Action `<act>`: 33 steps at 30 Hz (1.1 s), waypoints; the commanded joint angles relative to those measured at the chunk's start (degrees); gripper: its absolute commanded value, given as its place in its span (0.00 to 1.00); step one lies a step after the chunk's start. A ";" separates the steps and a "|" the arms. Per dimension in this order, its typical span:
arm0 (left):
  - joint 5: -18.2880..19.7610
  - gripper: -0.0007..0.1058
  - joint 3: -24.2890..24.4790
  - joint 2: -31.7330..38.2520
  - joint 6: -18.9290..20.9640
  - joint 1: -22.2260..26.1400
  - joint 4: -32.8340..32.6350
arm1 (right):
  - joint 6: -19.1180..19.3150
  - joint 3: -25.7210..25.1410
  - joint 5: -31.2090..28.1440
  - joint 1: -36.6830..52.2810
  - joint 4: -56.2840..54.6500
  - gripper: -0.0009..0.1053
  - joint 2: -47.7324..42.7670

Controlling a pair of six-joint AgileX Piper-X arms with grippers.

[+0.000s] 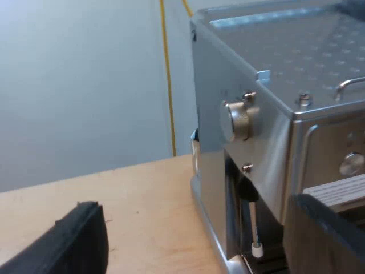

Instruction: Pour the beans into the coffee machine

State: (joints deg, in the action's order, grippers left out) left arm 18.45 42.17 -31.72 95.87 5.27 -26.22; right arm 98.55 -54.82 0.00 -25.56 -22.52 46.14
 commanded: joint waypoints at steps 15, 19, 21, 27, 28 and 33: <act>-2.61 0.62 0.31 -0.01 0.53 -3.97 1.75 | 5.38 -0.87 -1.51 22.19 -7.40 0.75 -6.79; -3.77 0.62 0.31 0.14 0.53 -6.02 -0.20 | 6.80 -0.87 -1.51 25.21 -10.32 0.75 -9.11; -3.76 0.62 0.31 0.23 0.53 -6.05 -0.92 | 6.94 -0.87 -1.51 27.34 -11.73 0.75 -11.53; -4.66 0.62 0.31 3.75 2.08 -6.05 -3.49 | 6.94 -0.87 -1.51 27.96 -14.47 0.75 -17.64; -4.89 0.62 0.31 4.42 2.08 -6.05 -3.88 | 6.94 -0.87 -1.51 27.96 -15.09 0.75 -18.26; -5.01 0.62 0.31 11.63 2.08 -6.05 -7.50 | 6.94 -0.87 0.00 27.96 -20.81 0.75 -23.32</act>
State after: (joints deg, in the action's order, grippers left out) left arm 14.15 42.17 -21.20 97.27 -0.59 -33.46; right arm 104.56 -54.97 -1.08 2.14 -41.42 24.01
